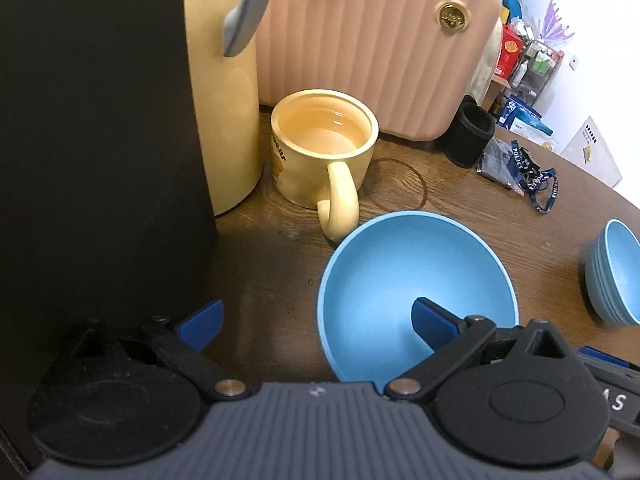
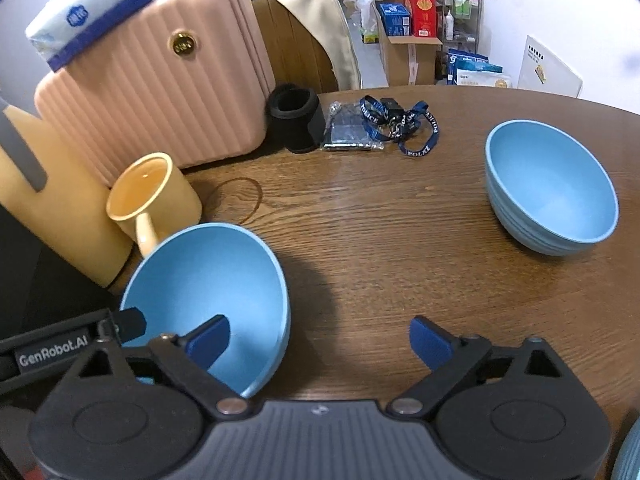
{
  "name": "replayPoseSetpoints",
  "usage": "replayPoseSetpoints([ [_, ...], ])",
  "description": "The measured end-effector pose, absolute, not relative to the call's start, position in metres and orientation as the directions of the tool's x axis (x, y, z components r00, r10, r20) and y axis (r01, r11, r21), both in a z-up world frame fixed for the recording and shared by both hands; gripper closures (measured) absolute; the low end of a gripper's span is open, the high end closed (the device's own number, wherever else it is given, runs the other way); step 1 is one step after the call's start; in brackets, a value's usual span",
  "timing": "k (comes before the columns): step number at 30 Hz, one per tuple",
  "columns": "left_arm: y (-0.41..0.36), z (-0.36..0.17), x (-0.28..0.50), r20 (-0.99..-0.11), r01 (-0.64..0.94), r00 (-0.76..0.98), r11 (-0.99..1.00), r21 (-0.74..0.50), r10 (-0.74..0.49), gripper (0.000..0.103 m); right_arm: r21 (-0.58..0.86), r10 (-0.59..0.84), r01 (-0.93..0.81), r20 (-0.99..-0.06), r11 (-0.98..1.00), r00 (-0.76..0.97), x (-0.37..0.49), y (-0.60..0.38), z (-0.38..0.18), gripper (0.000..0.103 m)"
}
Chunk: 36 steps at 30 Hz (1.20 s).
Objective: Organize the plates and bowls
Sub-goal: 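Close the left gripper on a blue bowl rim while the right gripper grasps another bowl, then lift both held blue bowls off the table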
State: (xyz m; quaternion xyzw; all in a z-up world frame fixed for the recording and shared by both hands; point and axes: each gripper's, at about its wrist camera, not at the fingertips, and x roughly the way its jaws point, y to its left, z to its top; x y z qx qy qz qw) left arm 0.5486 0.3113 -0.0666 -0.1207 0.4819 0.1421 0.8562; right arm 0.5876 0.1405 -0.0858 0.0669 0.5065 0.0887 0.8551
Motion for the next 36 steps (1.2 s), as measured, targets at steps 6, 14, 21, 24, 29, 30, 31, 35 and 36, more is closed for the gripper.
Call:
replayPoseSetpoints([
  [6, 0.314, -0.081, 0.56, -0.874, -0.372, 0.469, 0.926, -0.064, 0.128, 0.009, 0.208, 0.223, -0.083, -0.863, 0.975, 0.453, 0.599, 0.148, -0.098, 0.02],
  [14, 0.322, -0.097, 0.571, -0.901, -0.401, 0.415, 0.914, -0.056, 0.127, 0.041, 0.222, 0.235, -0.08, -0.878, 0.972, 0.417, 0.608, 0.154, -0.114, 0.058],
  [21, 0.322, -0.102, 0.572, -0.908, -0.391, 0.407, 0.917, -0.076, 0.098, 0.07, 0.255, 0.266, -0.081, -0.877, 0.964, 0.401, 0.61, 0.156, -0.121, 0.083],
  [24, 0.323, -0.104, 0.571, -0.91, -0.387, 0.407, 0.917, -0.095, 0.078, 0.082, 0.267, 0.28, -0.088, -0.872, 0.96, 0.402, 0.609, 0.158, -0.12, 0.092],
  [29, 0.319, -0.103, 0.569, -0.907, -0.369, 0.415, 0.924, -0.1, 0.068, 0.094, 0.25, 0.27, -0.102, -0.874, 0.963, 0.403, 0.607, 0.165, -0.118, 0.097],
  [30, 0.319, -0.103, 0.569, -0.906, -0.37, 0.417, 0.924, -0.101, 0.068, 0.095, 0.247, 0.267, -0.103, -0.875, 0.964, 0.404, 0.607, 0.165, -0.118, 0.097],
  [31, 0.319, -0.103, 0.568, -0.906, -0.369, 0.419, 0.924, -0.101, 0.069, 0.095, 0.245, 0.265, -0.102, -0.876, 0.964, 0.404, 0.606, 0.166, -0.118, 0.097],
  [35, 0.316, -0.101, 0.568, -0.901, -0.364, 0.426, 0.927, -0.091, 0.079, 0.095, 0.241, 0.26, -0.098, -0.875, 0.966, 0.409, 0.603, 0.166, -0.118, 0.097],
  [36, 0.316, -0.1, 0.567, -0.899, -0.362, 0.43, 0.928, -0.09, 0.081, 0.095, 0.241, 0.259, -0.097, -0.874, 0.966, 0.41, 0.603, 0.166, -0.117, 0.097],
])
